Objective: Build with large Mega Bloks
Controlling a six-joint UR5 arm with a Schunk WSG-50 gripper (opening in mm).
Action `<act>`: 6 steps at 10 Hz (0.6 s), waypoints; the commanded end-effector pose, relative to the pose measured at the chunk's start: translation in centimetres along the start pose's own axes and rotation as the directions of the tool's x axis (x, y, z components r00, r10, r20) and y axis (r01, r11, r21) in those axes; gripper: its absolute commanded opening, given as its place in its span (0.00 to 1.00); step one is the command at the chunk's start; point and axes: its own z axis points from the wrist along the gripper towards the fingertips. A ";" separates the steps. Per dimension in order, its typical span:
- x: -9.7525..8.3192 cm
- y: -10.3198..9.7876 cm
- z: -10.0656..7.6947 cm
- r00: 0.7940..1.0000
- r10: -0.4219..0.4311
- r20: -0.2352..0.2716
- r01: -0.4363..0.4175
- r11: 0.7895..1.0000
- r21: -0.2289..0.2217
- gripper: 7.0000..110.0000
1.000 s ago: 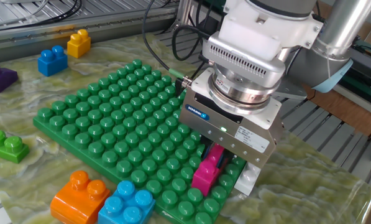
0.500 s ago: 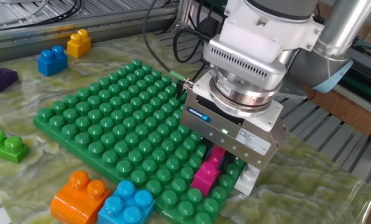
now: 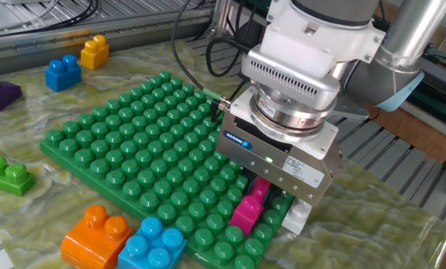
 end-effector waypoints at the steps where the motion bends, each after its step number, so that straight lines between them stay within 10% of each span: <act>1: -0.1 0.0 -0.1 1.000 0.002 0.000 -0.002 1.000 -0.008 0.15; 6: -0.1 -0.3 0.1 1.000 -0.008 -0.002 0.008 1.000 0.009 0.15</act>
